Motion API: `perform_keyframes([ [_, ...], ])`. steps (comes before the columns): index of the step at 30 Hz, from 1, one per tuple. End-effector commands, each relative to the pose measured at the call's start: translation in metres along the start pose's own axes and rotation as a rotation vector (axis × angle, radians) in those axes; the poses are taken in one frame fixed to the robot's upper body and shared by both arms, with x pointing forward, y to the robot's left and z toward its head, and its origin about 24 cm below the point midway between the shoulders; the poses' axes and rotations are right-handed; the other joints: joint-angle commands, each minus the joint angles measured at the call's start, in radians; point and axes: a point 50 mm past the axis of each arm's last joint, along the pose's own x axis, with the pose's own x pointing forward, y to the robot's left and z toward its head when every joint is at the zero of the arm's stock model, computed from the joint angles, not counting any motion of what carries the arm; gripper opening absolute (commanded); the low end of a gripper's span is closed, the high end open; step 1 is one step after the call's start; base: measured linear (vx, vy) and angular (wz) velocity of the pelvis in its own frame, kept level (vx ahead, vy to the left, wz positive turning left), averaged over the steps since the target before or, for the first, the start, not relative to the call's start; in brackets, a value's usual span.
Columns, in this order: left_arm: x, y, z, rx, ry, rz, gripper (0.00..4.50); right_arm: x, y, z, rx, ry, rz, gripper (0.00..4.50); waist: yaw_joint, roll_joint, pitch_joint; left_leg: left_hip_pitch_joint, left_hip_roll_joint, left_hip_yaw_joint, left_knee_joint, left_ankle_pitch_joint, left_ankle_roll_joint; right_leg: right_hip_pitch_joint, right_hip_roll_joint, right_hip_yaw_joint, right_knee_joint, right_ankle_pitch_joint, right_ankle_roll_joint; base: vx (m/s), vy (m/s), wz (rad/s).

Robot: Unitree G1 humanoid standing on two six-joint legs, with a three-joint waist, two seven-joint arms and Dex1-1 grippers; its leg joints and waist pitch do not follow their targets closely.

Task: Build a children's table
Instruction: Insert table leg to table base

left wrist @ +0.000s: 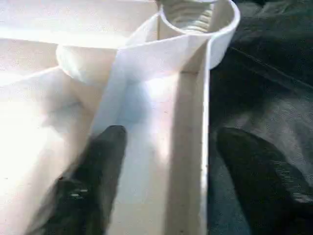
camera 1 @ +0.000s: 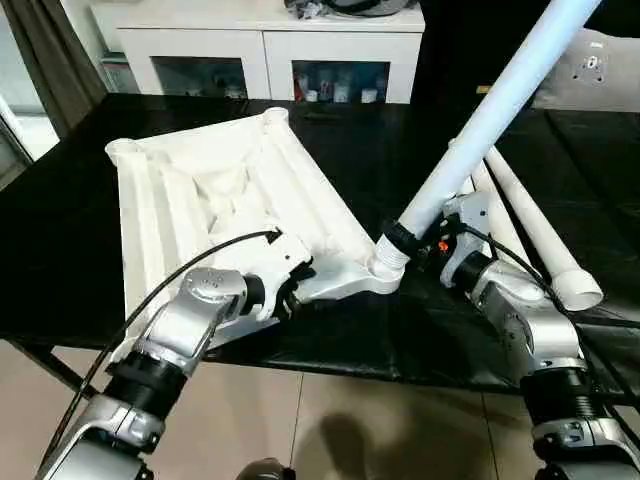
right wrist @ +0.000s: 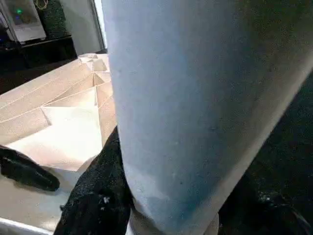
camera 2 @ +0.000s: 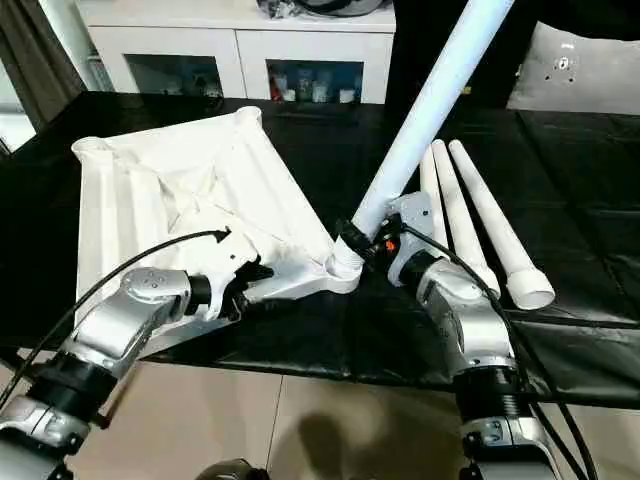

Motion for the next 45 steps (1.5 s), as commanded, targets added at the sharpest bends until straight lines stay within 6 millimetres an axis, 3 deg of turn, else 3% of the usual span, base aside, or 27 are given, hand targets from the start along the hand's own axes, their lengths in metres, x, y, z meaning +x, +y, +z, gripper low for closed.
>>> perform_keyframes([
  [1, 0.003, 0.001, 0.004, 0.019, -0.011, 0.002, 3.04, -0.001, 0.0, 0.002, -0.01, 0.002, 0.002, 1.89, -0.004, 0.006, -0.073, 0.028, 0.101, -0.05, -0.067, -0.121, 0.078, 0.054, -0.148, 0.081, -0.078, -0.171, -0.092, 0.0, 0.0, 0.0],
  [4, 0.006, 0.0, 0.005, 0.017, -0.022, -0.007, 2.79, -0.002, 0.0, 0.001, -0.009, 0.002, -0.002, 1.89, -0.002, 0.003, -0.074, 0.026, 0.099, -0.051, -0.066, -0.115, 0.082, 0.058, -0.148, 0.08, -0.077, -0.178, -0.088, 0.0, 0.0, 0.0],
  [6, 0.008, 0.0, 0.005, 0.014, -0.024, -0.007, 2.65, -0.003, 0.0, 0.0, -0.009, 0.003, -0.006, 1.89, -0.003, 0.01, -0.073, 0.025, 0.1, -0.051, -0.065, -0.115, 0.084, 0.056, -0.147, 0.08, -0.079, -0.181, -0.084, 0.0, 0.0, 0.0],
  [7, 0.01, -0.001, 0.005, 0.01, -0.023, -0.012, 2.44, -0.004, 0.0, 0.0, -0.009, 0.003, -0.008, 1.89, -0.004, 0.006, -0.073, 0.024, 0.097, -0.05, -0.065, -0.119, 0.087, 0.059, -0.148, 0.079, -0.081, -0.194, -0.076, 0.0, 0.0, 0.0],
  [15, 0.012, -0.004, 0.001, 0.003, -0.01, -0.031, 1.75, -0.005, 0.0, -0.002, -0.014, 0.012, -0.008, 1.89, -0.005, 0.01, -0.074, 0.026, 0.1, -0.052, -0.066, -0.123, 0.089, 0.056, -0.147, 0.078, -0.082, -0.205, -0.076, 0.0, 0.0, 0.0],
  [23, 0.013, -0.003, -0.008, 0.027, 0.047, -0.019, 1.15, -0.003, 0.002, -0.003, -0.015, 0.016, 0.005, 1.89, -0.005, 0.008, -0.074, 0.026, 0.1, -0.052, -0.066, -0.117, 0.095, 0.055, -0.145, 0.078, -0.082, -0.213, -0.071, 0.0, 0.0, 0.0],
  [32, 0.012, -0.005, -0.016, 0.065, 0.108, -0.042, 0.4, 0.0, 0.005, 0.001, -0.03, 0.019, 0.039, 1.89, -0.01, 0.01, -0.069, 0.029, 0.096, -0.05, -0.07, -0.157, 0.082, 0.054, -0.147, 0.078, -0.093, -0.289, -0.054, 0.0, 0.0, 0.0],
  [37, 0.011, -0.005, -0.019, 0.082, 0.132, -0.062, 0.14, 0.001, 0.011, 0.011, -0.051, 0.038, 0.118, 1.89, -0.021, 0.01, -0.061, 0.036, 0.095, -0.052, -0.077, -0.206, 0.064, 0.055, -0.146, 0.077, -0.105, -0.381, -0.033, 0.0, 0.0, 0.0],
  [45, 0.005, -0.008, -0.018, 0.151, 0.103, -0.161, 0.0, -0.001, 0.022, 0.018, -0.071, 0.145, 0.299, 1.89, -0.025, 0.004, -0.064, 0.032, 0.092, -0.05, -0.073, -0.159, 0.086, 0.057, -0.145, 0.077, -0.101, -0.345, -0.034, 0.0, 0.0, 0.0],
])
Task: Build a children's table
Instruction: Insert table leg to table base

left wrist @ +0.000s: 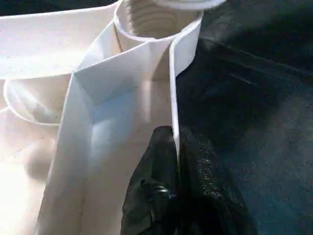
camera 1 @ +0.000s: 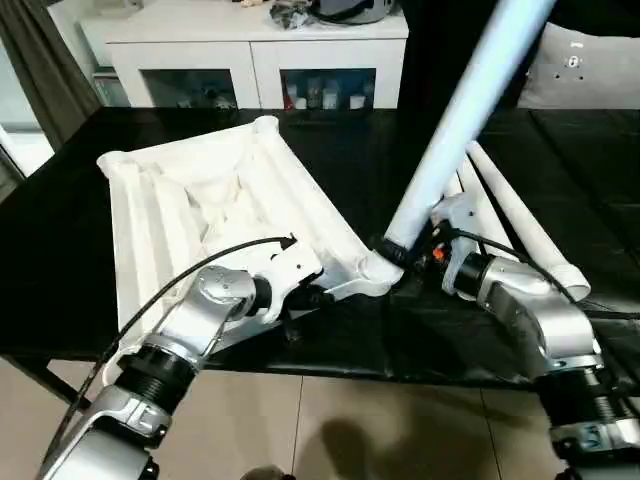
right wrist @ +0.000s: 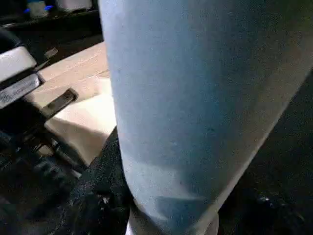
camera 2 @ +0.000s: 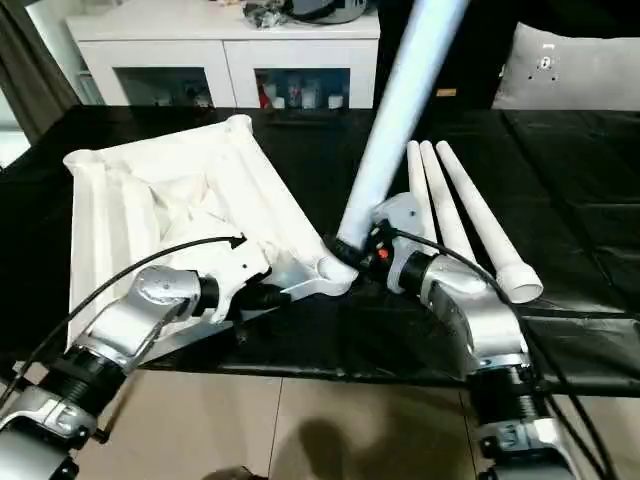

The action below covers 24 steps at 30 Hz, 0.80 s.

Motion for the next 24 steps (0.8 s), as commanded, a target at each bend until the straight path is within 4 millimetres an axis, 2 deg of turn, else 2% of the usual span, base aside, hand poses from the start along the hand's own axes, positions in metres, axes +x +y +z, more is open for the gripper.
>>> perform_keyframes([
  [1, -0.003, -0.01, -0.01, 0.099, 0.03, -0.112, 0.0, 0.006, 0.007, 0.006, -0.016, 0.032, 0.081, 1.89, 0.004, -0.017, -0.06, 0.017, 0.092, -0.051, -0.071, -0.153, 0.093, 0.044, -0.145, 0.077, -0.096, -0.345, -0.037, 0.0, 0.0, 0.0],
  [2, -0.005, -0.012, -0.011, 0.113, 0.034, -0.133, 0.0, 0.006, 0.008, 0.004, -0.02, 0.047, 0.088, 1.89, 0.007, -0.013, -0.06, 0.017, 0.093, -0.051, -0.072, -0.153, 0.092, 0.042, -0.146, 0.078, -0.095, -0.348, -0.036, 0.0, 0.0, 0.0],
  [3, -0.006, -0.013, -0.011, 0.122, 0.037, -0.148, 0.0, 0.007, 0.008, 0.002, -0.023, 0.058, 0.094, 1.89, 0.006, -0.016, -0.059, 0.018, 0.094, -0.05, -0.073, -0.155, 0.092, 0.041, -0.145, 0.078, -0.095, -0.351, -0.035, 0.0, 0.0, 0.0],
  [5, -0.011, -0.016, -0.014, 0.161, 0.06, -0.203, 0.0, 0.009, 0.009, -0.003, -0.021, 0.096, 0.109, 1.89, 0.007, -0.013, -0.058, 0.024, 0.1, -0.052, -0.076, -0.174, 0.078, 0.036, -0.146, 0.08, -0.094, -0.365, -0.041, 0.0, 0.0, 0.0],
  [6, -0.012, -0.017, -0.015, 0.186, 0.07, -0.225, 0.0, 0.01, 0.01, -0.004, -0.023, 0.106, 0.11, 1.89, 0.009, -0.015, -0.057, 0.026, 0.101, -0.051, -0.077, -0.183, 0.074, 0.034, -0.146, 0.081, -0.097, -0.37, -0.042, 0.0, 0.0, 0.0],
  [10, -0.015, -0.017, -0.019, 0.259, 0.12, -0.274, 0.0, 0.014, 0.011, -0.009, 0.004, 0.148, 0.14, 1.89, 0.017, -0.012, -0.056, 0.03, 0.107, -0.052, -0.083, -0.208, 0.051, 0.035, -0.15, 0.085, -0.092, -0.362, -0.05, 0.0, 0.0, 0.0],
  [15, -0.014, -0.009, -0.018, 0.27, 0.127, -0.241, 0.0, 0.015, 0.016, -0.017, 0.015, 0.205, 0.182, 1.89, 0.026, -0.016, -0.056, 0.029, 0.102, -0.049, -0.08, -0.2, 0.045, 0.038, -0.153, 0.086, -0.094, -0.367, -0.043, 0.0, 0.0, 0.0],
  [17, -0.014, -0.006, -0.017, 0.259, 0.129, -0.222, 0.0, 0.014, 0.016, -0.018, 0.017, 0.205, 0.182, 1.89, 0.025, -0.019, -0.051, 0.033, 0.103, -0.05, -0.082, -0.23, 0.037, 0.035, -0.155, 0.084, -0.101, -0.42, -0.035, 0.0, 0.0, 0.0],
  [19, -0.014, -0.004, -0.018, 0.24, 0.128, -0.216, 0.0, 0.012, 0.015, -0.016, 0.018, 0.194, 0.182, 1.89, 0.021, -0.016, -0.042, 0.047, 0.099, -0.051, -0.083, -0.295, 0.021, 0.028, -0.153, 0.08, -0.116, -0.519, -0.019, 0.0, 0.0, 0.0],
  [21, -0.014, -0.003, -0.018, 0.188, 0.105, -0.221, 0.0, 0.008, 0.017, -0.011, 0.02, 0.177, 0.214, 1.89, 0.013, -0.016, -0.034, 0.059, 0.096, -0.055, -0.086, -0.369, 0.002, 0.026, -0.154, 0.072, -0.13, -0.613, 0.002, 0.0, 0.0, 0.0],
  [22, -0.014, -0.004, -0.017, 0.165, 0.09, -0.232, 0.0, 0.005, 0.018, -0.01, 0.017, 0.178, 0.234, 1.89, 0.009, -0.019, -0.038, 0.063, 0.098, -0.06, -0.09, -0.394, -0.007, 0.034, -0.156, 0.07, -0.132, -0.619, 0.013, 0.0, 0.0, 0.0],
  [23, -0.014, -0.005, -0.017, 0.156, 0.083, -0.239, 0.0, 0.004, 0.019, -0.009, 0.016, 0.181, 0.243, 1.89, 0.009, -0.02, -0.039, 0.06, 0.1, -0.06, -0.094, -0.383, -0.004, 0.038, -0.156, 0.071, -0.132, -0.601, 0.014, 0.0, 0.0, 0.0],
  [24, -0.015, -0.005, -0.018, 0.156, 0.082, -0.251, 0.0, 0.003, 0.019, -0.009, 0.013, 0.191, 0.254, 1.89, 0.01, -0.02, -0.042, 0.052, 0.104, -0.062, -0.099, -0.354, 0.0, 0.042, -0.158, 0.076, -0.125, -0.55, 0.006, 0.0, 0.0, 0.0],
])
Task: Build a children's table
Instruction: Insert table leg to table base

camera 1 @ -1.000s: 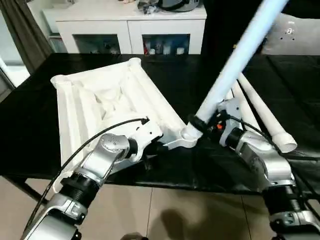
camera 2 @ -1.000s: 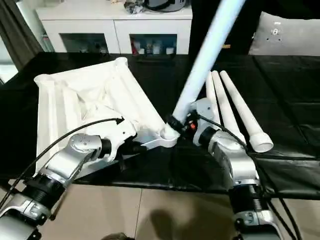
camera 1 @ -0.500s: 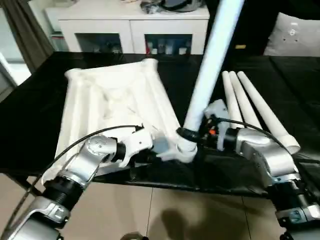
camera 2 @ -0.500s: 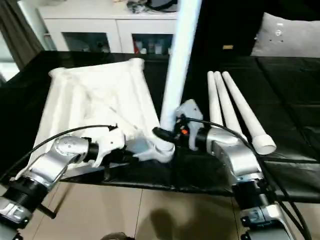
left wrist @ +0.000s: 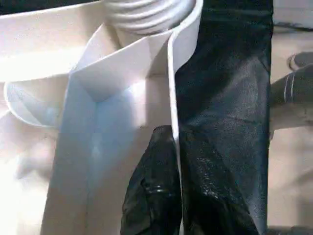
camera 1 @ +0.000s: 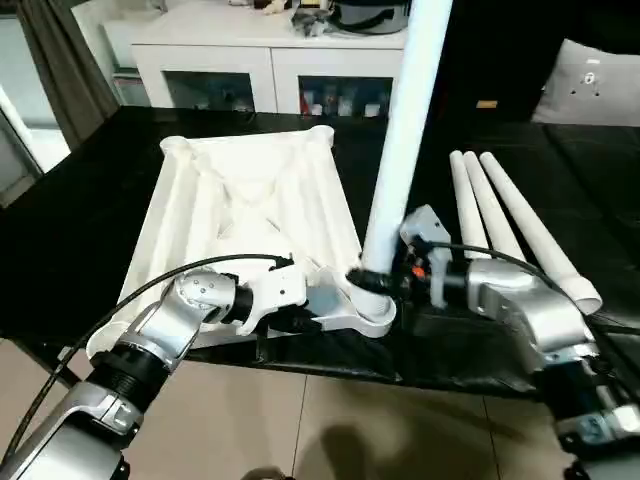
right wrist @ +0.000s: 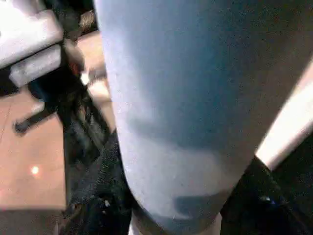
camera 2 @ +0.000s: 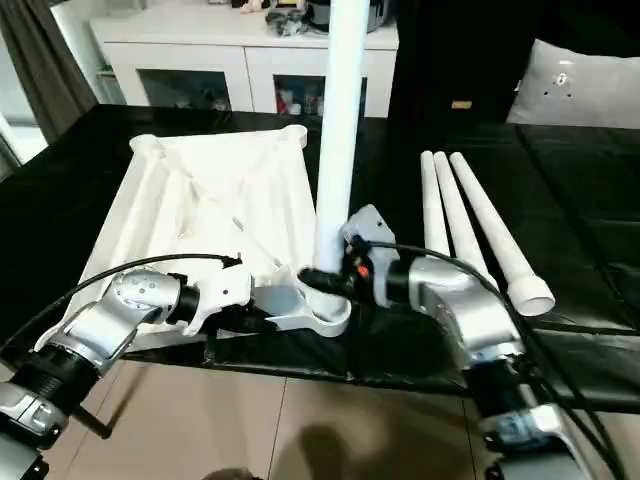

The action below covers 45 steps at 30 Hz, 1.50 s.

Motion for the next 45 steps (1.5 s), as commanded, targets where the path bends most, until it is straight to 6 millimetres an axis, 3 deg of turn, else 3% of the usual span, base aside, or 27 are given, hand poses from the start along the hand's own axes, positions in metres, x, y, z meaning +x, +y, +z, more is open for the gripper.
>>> perform_keyframes([
  [1, 0.003, -0.004, -0.004, -0.009, 0.026, -0.047, 0.0, 0.0, 0.004, -0.003, 0.008, 0.034, 0.038, 1.89, -0.011, -0.007, -0.046, 0.026, 0.106, -0.062, -0.09, -0.34, 0.003, 0.018, -0.159, 0.079, -0.106, -0.524, -0.005, 0.0, 0.0, 0.0],
  [4, 0.003, -0.004, -0.005, -0.025, 0.014, -0.05, 0.0, -0.003, 0.002, -0.004, 0.005, 0.047, 0.026, 1.89, -0.003, -0.01, -0.05, 0.023, 0.101, -0.051, -0.083, -0.27, 0.021, 0.017, -0.162, 0.087, -0.096, -0.454, -0.04, 0.0, 0.0, 0.0],
  [8, 0.002, -0.003, -0.004, -0.025, 0.006, -0.043, 0.0, -0.003, 0.0, -0.003, 0.006, 0.044, 0.008, 1.89, 0.007, -0.011, -0.057, 0.02, 0.103, -0.043, -0.08, -0.198, 0.046, 0.018, -0.158, 0.086, -0.084, -0.364, -0.055, 0.0, 0.0, 0.0],
  [11, 0.003, -0.004, 0.001, -0.013, -0.026, -0.055, 0.0, -0.001, -0.001, -0.007, 0.025, 0.038, -0.006, 1.89, 0.008, -0.011, -0.057, 0.017, 0.102, -0.04, -0.079, -0.189, 0.053, 0.02, -0.16, 0.084, -0.085, -0.365, -0.055, 0.0, 0.0, 0.0],
  [18, 0.003, -0.002, 0.005, -0.021, -0.049, -0.037, 0.0, 0.001, 0.0, -0.023, 0.121, -0.013, -0.026, 1.89, 0.004, -0.006, -0.051, 0.025, 0.105, -0.044, -0.085, -0.252, 0.032, 0.014, -0.16, 0.082, -0.097, -0.447, -0.04, 0.0, 0.0, 0.0],
  [21, 0.002, -0.001, 0.005, -0.032, -0.059, -0.026, 0.0, -0.001, -0.001, -0.029, 0.179, -0.058, -0.05, 1.89, 0.003, -0.005, -0.052, 0.023, 0.106, -0.045, -0.087, -0.254, 0.029, 0.017, -0.162, 0.082, -0.097, -0.44, -0.042, 0.0, 0.0, 0.0],
  [22, 0.001, 0.0, 0.006, -0.041, -0.069, -0.014, 0.0, -0.003, -0.002, -0.034, 0.212, -0.088, -0.078, 1.89, 0.004, 0.004, -0.051, 0.024, 0.107, -0.046, -0.087, -0.257, 0.026, 0.014, -0.161, 0.082, -0.094, -0.431, -0.046, 0.0, 0.0, 0.0],
  [24, 0.001, 0.001, 0.006, -0.047, -0.077, -0.001, 0.0, -0.004, -0.003, -0.038, 0.233, -0.115, -0.1, 1.89, 0.004, -0.002, -0.052, 0.027, 0.106, -0.044, -0.085, -0.271, 0.023, 0.013, -0.165, 0.084, -0.099, -0.437, -0.051, 0.0, 0.0, 0.0],
  [26, 0.0, 0.004, 0.007, -0.061, -0.09, 0.022, 0.0, -0.008, -0.002, -0.048, 0.271, -0.157, -0.145, 1.89, 0.005, 0.007, -0.051, 0.024, 0.107, -0.046, -0.087, -0.272, 0.023, 0.016, -0.164, 0.082, -0.098, -0.435, -0.051, 0.0, 0.0, 0.0],
  [28, 0.0, 0.005, 0.007, -0.065, -0.094, 0.029, 0.0, -0.009, -0.001, -0.052, 0.282, -0.173, -0.162, 1.89, 0.003, 0.003, -0.05, 0.029, 0.106, -0.045, -0.087, -0.292, 0.02, 0.011, -0.164, 0.082, -0.103, -0.453, -0.047, 0.0, 0.0, 0.0],
  [29, 0.0, 0.006, 0.008, -0.07, -0.104, 0.039, 0.0, -0.01, 0.002, -0.056, 0.298, -0.207, -0.179, 1.89, 0.003, 0.008, -0.049, 0.026, 0.106, -0.047, -0.089, -0.296, 0.018, 0.014, -0.164, 0.081, -0.103, -0.456, -0.048, 0.0, 0.0, 0.0],
  [30, 0.0, 0.007, 0.009, -0.071, -0.107, 0.044, 0.0, -0.011, 0.003, -0.058, 0.303, -0.219, -0.186, 1.89, 0.004, 0.006, -0.049, 0.028, 0.108, -0.047, -0.089, -0.3, 0.018, 0.011, -0.164, 0.082, -0.104, -0.455, -0.046, 0.0, 0.0, 0.0],
  [32, 0.0, 0.007, 0.009, -0.071, -0.108, 0.047, 0.0, -0.012, 0.007, -0.06, 0.304, -0.244, -0.193, 1.89, 0.004, 0.008, -0.048, 0.029, 0.108, -0.048, -0.091, -0.308, 0.016, 0.011, -0.164, 0.082, -0.104, -0.461, -0.046, 0.0, 0.0, 0.0],
  [33, 0.0, 0.008, 0.009, -0.071, -0.108, 0.049, 0.0, -0.013, 0.008, -0.061, 0.294, -0.245, -0.201, 1.89, 0.005, 0.014, -0.048, 0.03, 0.107, -0.049, -0.091, -0.314, 0.015, 0.011, -0.165, 0.082, -0.104, -0.465, -0.046, 0.0, 0.0, 0.0],
  [39, 0.0, 0.008, 0.009, -0.072, -0.105, 0.054, 0.0, -0.016, 0.013, -0.063, 0.204, -0.231, -0.227, 1.89, 0.001, 0.014, -0.043, 0.025, 0.104, -0.051, -0.093, -0.329, 0.016, 0.013, -0.168, 0.081, -0.109, -0.501, -0.035, 0.0, 0.0, 0.0],
  [45, 0.001, 0.008, 0.008, -0.065, -0.096, 0.052, 0.0, -0.013, 0.014, -0.069, 0.078, -0.096, -0.232, 1.89, -0.005, 0.016, -0.036, 0.03, 0.1, -0.051, -0.093, -0.352, 0.019, 0.006, -0.165, 0.08, -0.116, -0.551, -0.024, 0.0, 0.0, 0.0],
])
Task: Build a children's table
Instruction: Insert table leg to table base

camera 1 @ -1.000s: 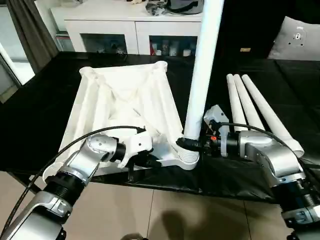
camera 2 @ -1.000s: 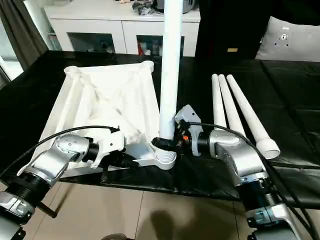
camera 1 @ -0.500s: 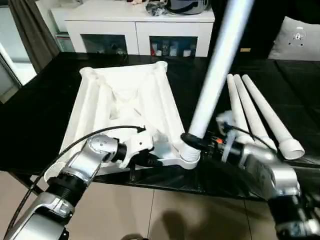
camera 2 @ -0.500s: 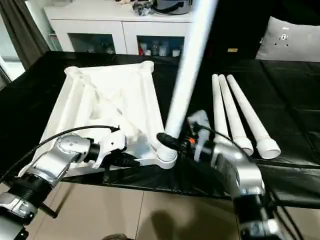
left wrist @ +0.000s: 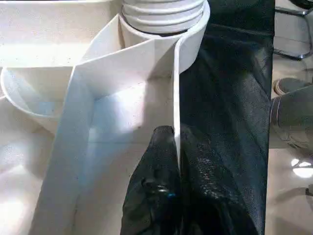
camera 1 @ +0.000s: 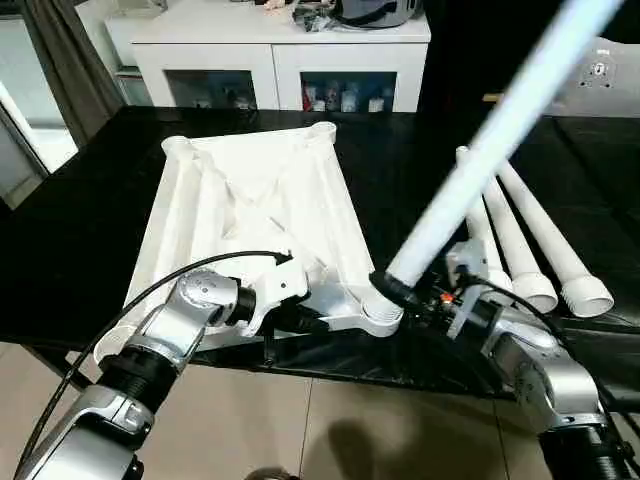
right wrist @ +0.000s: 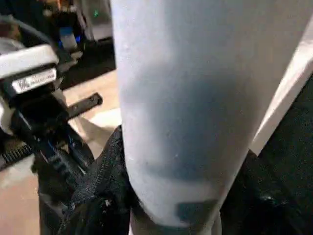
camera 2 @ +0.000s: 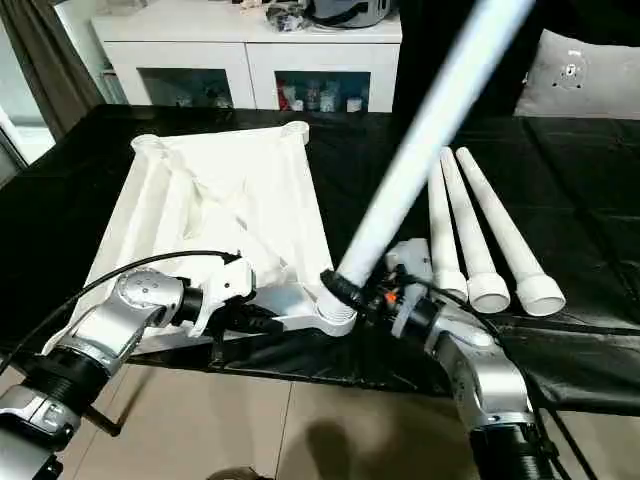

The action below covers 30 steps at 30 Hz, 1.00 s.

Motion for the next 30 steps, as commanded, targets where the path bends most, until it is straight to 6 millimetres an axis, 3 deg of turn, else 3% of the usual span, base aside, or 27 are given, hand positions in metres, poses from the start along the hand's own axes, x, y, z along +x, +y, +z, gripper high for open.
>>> perform_keyframes([
  [1, -0.005, 0.008, 0.009, 0.032, -0.017, 0.049, 0.0, -0.009, -0.002, -0.032, 0.001, 0.19, -0.041, 1.89, -0.013, -0.002, -0.035, 0.03, 0.105, -0.069, -0.085, -0.371, 0.018, 0.01, -0.152, 0.079, -0.121, -0.578, -0.02, 0.0, 0.0, 0.0],
  [5, -0.005, 0.008, 0.008, 0.04, -0.011, 0.045, 0.0, -0.007, -0.001, -0.034, -0.033, 0.236, -0.014, 1.89, -0.022, -0.002, -0.028, 0.035, 0.104, -0.073, -0.087, -0.417, 0.01, 0.006, -0.151, 0.074, -0.128, -0.631, -0.006, 0.0, 0.0, 0.0],
  [7, -0.005, 0.008, 0.008, 0.042, -0.01, 0.044, 0.0, -0.007, -0.001, -0.034, -0.037, 0.244, -0.005, 1.89, -0.034, -0.003, -0.019, 0.055, 0.092, -0.071, -0.076, -0.474, 0.003, -0.007, -0.15, 0.062, -0.148, -0.728, 0.016, 0.0, 0.0, 0.0],
  [8, -0.005, 0.008, 0.008, 0.046, -0.006, 0.043, 0.0, -0.006, -0.001, -0.035, -0.042, 0.256, 0.004, 1.89, -0.034, -0.003, -0.019, 0.055, 0.092, -0.071, -0.076, -0.474, 0.003, -0.007, -0.15, 0.062, -0.148, -0.728, 0.016, 0.0, 0.0, 0.0],
  [11, -0.006, 0.009, 0.008, 0.057, 0.004, 0.039, 0.0, -0.004, -0.002, -0.037, -0.059, 0.283, 0.02, 1.89, -0.056, 0.006, -0.016, 0.065, 0.106, -0.082, -0.091, -0.572, -0.013, 0.002, -0.141, 0.041, -0.149, -0.677, 0.02, 0.0, 0.0, 0.0],
  [13, -0.007, 0.009, 0.008, 0.061, 0.008, 0.038, 0.0, -0.003, -0.002, -0.038, -0.062, 0.293, 0.029, 1.89, -0.066, 0.009, -0.015, 0.057, 0.114, -0.09, -0.104, -0.621, -0.032, 0.011, -0.148, 0.04, -0.137, -0.626, 0.007, 0.0, 0.0, 0.0],
  [14, -0.007, 0.011, 0.009, 0.068, 0.013, 0.034, 0.0, -0.002, -0.003, -0.038, -0.071, 0.311, 0.045, 1.89, -0.073, 0.01, -0.011, 0.058, 0.112, -0.09, -0.106, -0.649, -0.042, 0.007, -0.149, 0.043, -0.135, -0.627, -0.001, 0.0, 0.0, 0.0],
  [18, -0.007, 0.013, 0.011, 0.088, 0.031, 0.016, 0.0, 0.002, -0.005, -0.039, -0.084, 0.349, 0.071, 1.89, -0.082, 0.007, -0.008, 0.059, 0.103, -0.092, -0.097, -0.641, -0.041, 0.005, -0.164, 0.044, -0.145, -0.699, 0.003, 0.0, 0.0, 0.0],
  [23, -0.008, 0.021, 0.016, 0.116, 0.054, 0.021, 0.0, 0.01, -0.005, -0.037, -0.085, 0.377, 0.095, 1.89, -0.096, 0.01, -0.005, 0.061, 0.104, -0.095, -0.105, -0.676, -0.046, 0.004, -0.156, 0.038, -0.146, -0.686, 0.007, 0.0, 0.0, 0.0],
  [24, -0.009, 0.024, 0.018, 0.123, 0.059, 0.028, 0.0, 0.013, -0.005, -0.036, -0.082, 0.381, 0.101, 1.89, -0.099, 0.011, -0.004, 0.056, 0.108, -0.099, -0.108, -0.687, -0.052, 0.01, -0.161, 0.038, -0.141, -0.681, 0.003, 0.0, 0.0, 0.0],
  [27, -0.01, 0.028, 0.021, 0.125, 0.062, 0.039, 0.0, 0.016, -0.004, -0.035, -0.082, 0.382, 0.107, 1.89, -0.103, 0.011, -0.001, 0.062, 0.106, -0.1, -0.106, -0.71, -0.059, 0.004, -0.163, 0.033, -0.148, -0.712, 0.011, 0.0, 0.0, 0.0],
  [30, -0.014, 0.035, 0.024, 0.123, 0.064, 0.062, 0.0, 0.02, -0.002, -0.036, -0.07, 0.38, 0.121, 1.89, -0.103, 0.011, 0.0, 0.06, 0.11, -0.101, -0.114, -0.737, -0.066, 0.004, -0.162, 0.038, -0.139, -0.688, 0.002, 0.0, 0.0, 0.0],
])
